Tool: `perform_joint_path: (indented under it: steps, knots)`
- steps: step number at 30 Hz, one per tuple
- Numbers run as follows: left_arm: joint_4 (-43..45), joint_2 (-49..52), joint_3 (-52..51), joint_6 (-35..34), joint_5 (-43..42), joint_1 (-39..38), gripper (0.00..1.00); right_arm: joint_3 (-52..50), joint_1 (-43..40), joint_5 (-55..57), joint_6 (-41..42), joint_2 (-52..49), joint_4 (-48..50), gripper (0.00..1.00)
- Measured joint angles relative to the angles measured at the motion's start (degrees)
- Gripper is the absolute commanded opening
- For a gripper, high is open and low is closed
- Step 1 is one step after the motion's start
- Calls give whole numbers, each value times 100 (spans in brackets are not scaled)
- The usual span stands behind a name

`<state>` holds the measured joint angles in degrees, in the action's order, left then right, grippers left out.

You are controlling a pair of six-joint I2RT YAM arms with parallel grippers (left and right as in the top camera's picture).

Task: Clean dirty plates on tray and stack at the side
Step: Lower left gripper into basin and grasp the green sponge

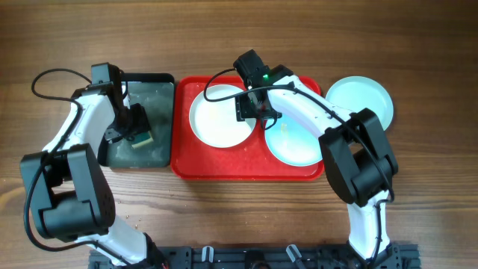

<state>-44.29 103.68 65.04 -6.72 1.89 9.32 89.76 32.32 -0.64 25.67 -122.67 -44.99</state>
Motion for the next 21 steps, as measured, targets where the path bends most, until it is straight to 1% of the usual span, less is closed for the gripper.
perform_joint_path:
  steps: [3,6,7,9,13,14,21]
  knots:
    - [2,0,0,66,0,0,61,0,0,0,0,0,0,73]
    - [44,0,0,107,0,0,57,0,0,0,0,0,0,73]
    - [74,0,0,127,0,0,54,0,0,0,0,0,0,73]
    - [138,0,0,181,0,0,45,0,0,0,0,0,2,73]
    - [216,0,0,267,-2,0,49,0,0,0,0,0,0,73]
    - [216,0,0,280,-4,0,55,0,0,0,0,0,0,73]
    - [284,0,0,321,-133,0,53,0,0,0,0,0,0,73]
